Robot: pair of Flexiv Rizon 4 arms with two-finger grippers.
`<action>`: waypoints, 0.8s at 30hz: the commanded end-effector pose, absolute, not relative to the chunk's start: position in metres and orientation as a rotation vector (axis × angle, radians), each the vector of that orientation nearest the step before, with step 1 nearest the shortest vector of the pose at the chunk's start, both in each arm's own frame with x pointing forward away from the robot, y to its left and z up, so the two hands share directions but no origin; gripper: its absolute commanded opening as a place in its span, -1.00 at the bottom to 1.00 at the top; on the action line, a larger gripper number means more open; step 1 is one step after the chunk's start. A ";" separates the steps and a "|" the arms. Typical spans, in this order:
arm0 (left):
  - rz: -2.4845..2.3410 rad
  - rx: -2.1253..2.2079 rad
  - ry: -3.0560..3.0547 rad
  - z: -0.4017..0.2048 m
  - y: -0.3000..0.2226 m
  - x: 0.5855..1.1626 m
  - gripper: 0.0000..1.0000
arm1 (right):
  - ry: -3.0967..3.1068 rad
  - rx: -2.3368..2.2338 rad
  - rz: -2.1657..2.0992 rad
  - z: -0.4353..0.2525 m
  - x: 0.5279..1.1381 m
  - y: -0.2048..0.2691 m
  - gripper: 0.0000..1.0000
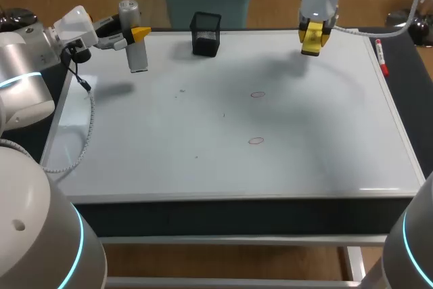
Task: Pick up the inspection probe, press it on each red-marked spot on the whiteboard one by one, put down the probe, pick up the eraser, and wipe off all the red marks.
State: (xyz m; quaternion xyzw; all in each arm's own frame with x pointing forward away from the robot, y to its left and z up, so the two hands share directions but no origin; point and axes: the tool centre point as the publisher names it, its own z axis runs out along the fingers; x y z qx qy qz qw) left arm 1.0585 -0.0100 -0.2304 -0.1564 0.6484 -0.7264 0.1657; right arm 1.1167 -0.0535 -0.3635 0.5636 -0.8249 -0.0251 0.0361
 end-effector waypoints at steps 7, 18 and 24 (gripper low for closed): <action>-2.066 -0.448 1.848 -0.228 -0.010 1.058 -1.00 | -2.555 1.735 -0.051 -0.362 1.101 -0.082 -1.00; -2.066 -0.448 1.848 -0.228 -0.010 1.058 -1.00 | -2.608 1.648 -0.094 -0.368 1.091 -0.110 -1.00; -2.066 -0.448 1.848 -0.228 -0.010 1.058 -1.00 | -2.650 1.608 -0.118 -0.360 1.090 -0.116 -1.00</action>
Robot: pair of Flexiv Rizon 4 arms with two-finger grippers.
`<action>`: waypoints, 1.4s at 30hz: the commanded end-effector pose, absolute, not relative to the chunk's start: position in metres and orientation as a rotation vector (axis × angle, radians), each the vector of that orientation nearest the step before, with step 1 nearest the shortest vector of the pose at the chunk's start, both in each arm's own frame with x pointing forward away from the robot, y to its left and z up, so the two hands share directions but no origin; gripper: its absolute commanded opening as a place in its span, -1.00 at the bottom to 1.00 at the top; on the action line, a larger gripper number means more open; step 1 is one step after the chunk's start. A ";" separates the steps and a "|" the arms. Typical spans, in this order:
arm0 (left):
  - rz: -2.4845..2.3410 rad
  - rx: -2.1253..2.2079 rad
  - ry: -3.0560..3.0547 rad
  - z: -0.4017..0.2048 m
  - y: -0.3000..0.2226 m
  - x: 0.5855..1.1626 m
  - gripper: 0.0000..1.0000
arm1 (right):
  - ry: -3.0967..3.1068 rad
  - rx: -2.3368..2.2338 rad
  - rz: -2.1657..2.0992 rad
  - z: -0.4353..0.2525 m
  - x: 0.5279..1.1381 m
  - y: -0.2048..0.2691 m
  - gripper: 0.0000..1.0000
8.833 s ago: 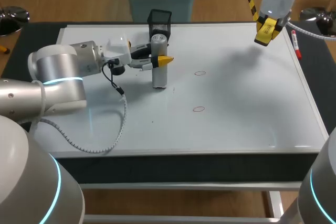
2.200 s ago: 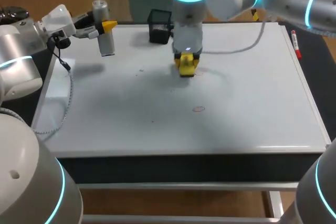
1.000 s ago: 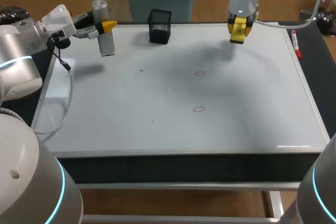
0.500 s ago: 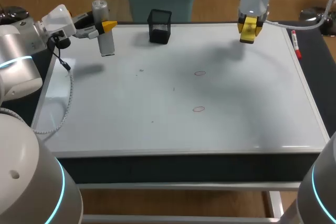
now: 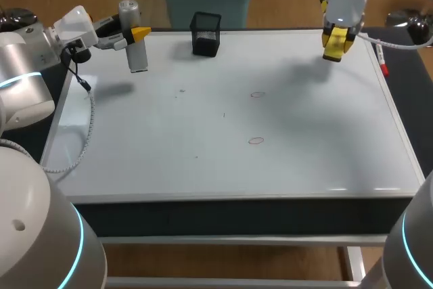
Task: Pick up the inspection probe, press it on each red-marked spot on the whiteboard one by one, put down the probe, pick up the eraser, and wipe off all the red marks.
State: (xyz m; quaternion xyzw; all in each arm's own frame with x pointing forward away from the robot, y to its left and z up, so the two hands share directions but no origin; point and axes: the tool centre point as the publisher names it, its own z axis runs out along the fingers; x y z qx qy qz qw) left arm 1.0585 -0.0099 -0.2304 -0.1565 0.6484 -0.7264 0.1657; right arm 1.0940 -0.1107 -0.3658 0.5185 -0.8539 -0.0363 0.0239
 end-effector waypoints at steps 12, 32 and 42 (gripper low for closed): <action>-2.066 -0.448 1.848 -0.228 -0.010 1.058 -1.00 | -2.680 1.579 -0.117 -0.356 1.088 -0.120 -1.00; -2.166 -0.305 1.915 -0.227 -0.080 1.064 -1.00 | -2.680 1.579 -0.117 -0.356 1.088 -0.120 -1.00; -2.314 -0.159 1.965 -0.222 -0.161 1.078 -1.00 | -2.680 1.579 -0.117 -0.356 1.088 -0.120 -1.00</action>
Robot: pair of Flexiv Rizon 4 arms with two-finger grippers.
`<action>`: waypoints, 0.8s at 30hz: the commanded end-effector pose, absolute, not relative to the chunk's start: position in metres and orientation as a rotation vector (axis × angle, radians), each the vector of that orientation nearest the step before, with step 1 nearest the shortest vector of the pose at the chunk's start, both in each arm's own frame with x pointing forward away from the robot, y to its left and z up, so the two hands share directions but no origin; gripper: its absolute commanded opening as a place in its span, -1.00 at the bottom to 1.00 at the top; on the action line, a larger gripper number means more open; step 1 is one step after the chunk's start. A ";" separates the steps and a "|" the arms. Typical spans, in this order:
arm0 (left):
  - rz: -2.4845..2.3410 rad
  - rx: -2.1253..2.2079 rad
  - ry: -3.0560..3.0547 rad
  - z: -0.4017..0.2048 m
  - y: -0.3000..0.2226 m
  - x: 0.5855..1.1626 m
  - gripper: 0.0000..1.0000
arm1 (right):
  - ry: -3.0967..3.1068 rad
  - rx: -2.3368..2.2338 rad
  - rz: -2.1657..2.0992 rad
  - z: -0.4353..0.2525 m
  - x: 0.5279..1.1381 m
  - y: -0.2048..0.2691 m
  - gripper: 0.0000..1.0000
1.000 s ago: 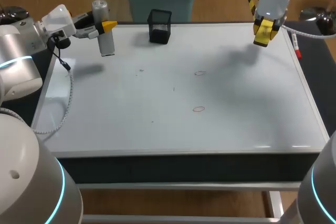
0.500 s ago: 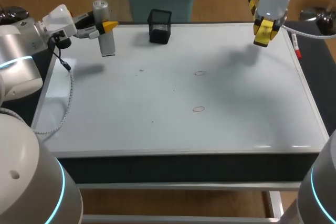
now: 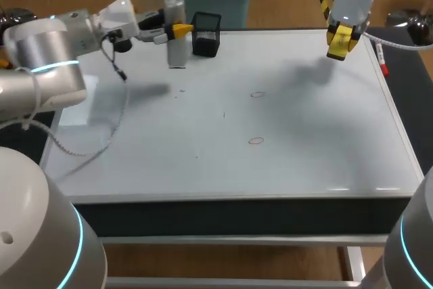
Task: Pick up the inspection probe, press it on each red-marked spot on the whiteboard one by one, put down the probe, pick up the eraser, and wipe off all the red marks.
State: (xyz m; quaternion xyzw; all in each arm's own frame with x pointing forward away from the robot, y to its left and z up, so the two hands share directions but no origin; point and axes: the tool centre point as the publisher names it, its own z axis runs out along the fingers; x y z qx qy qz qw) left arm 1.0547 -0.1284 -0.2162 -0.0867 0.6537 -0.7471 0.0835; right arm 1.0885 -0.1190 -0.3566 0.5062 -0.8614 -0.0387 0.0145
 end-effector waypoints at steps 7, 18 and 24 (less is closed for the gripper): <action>-2.360 -0.066 2.018 -0.220 -0.218 1.077 -1.00 | -2.680 1.579 -0.117 -0.356 1.088 -0.120 -1.00; -2.436 -0.007 2.061 -0.227 -0.270 1.053 -1.00 | -2.680 1.579 -0.117 -0.356 1.088 -0.120 -1.00; -2.451 -0.036 2.080 -0.237 -0.287 1.039 -1.00 | -2.680 1.579 -0.117 -0.356 1.088 -0.120 -1.00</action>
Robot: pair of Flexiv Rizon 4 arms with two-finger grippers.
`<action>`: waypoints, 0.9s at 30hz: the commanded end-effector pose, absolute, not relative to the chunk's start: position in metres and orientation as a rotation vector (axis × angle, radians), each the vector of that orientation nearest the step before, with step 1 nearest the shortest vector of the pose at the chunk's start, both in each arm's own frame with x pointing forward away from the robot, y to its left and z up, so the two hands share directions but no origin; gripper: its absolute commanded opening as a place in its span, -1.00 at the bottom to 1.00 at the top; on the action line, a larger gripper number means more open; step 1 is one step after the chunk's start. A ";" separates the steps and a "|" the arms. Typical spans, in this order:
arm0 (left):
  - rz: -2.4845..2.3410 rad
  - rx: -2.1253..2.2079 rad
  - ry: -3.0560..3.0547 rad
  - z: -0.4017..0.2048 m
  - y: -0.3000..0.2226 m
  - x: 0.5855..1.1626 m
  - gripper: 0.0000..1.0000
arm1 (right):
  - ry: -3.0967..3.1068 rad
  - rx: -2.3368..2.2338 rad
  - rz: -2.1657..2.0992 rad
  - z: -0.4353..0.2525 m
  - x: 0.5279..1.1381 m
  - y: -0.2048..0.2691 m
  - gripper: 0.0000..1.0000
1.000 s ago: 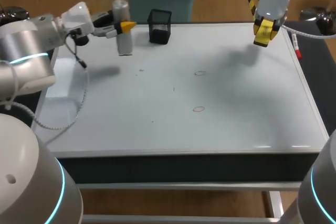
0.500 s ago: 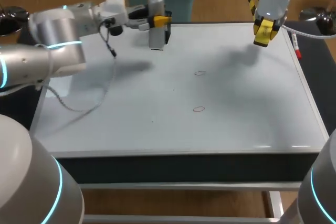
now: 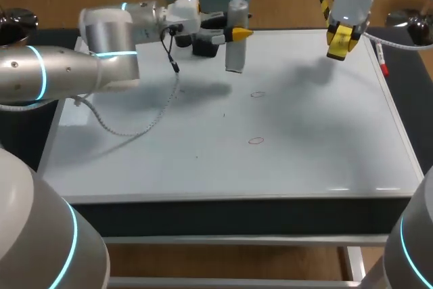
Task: Pick up the inspection probe, press it on each red-marked spot on the whiteboard one by one, put down the probe, pick up the eraser, and wipe off all the red marks.
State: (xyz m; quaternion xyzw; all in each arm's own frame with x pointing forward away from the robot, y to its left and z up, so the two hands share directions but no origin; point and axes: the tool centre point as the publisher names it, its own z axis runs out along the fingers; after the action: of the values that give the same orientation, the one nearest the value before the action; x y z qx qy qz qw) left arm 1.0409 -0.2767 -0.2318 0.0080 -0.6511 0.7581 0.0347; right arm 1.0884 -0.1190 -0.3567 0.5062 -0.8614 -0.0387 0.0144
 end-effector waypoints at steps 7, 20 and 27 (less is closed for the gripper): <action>2.349 0.057 -1.968 -0.241 -0.299 1.022 -1.00 | -2.680 1.579 -0.117 -0.356 1.088 -0.120 -1.00; 2.352 0.055 -2.015 -0.247 -0.320 1.004 -1.00 | -2.680 1.579 -0.117 -0.356 1.088 -0.120 -1.00; 2.388 0.070 -1.979 -0.256 -0.324 1.003 -1.00 | -2.680 1.579 -0.117 -0.356 1.088 -0.120 -1.00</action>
State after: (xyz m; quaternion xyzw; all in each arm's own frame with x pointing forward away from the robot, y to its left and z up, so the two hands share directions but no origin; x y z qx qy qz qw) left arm 1.0050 -0.3217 -0.2523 0.0206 -0.6427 0.7655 0.0225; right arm 1.0884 -0.1190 -0.3567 0.5062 -0.8614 -0.0388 0.0143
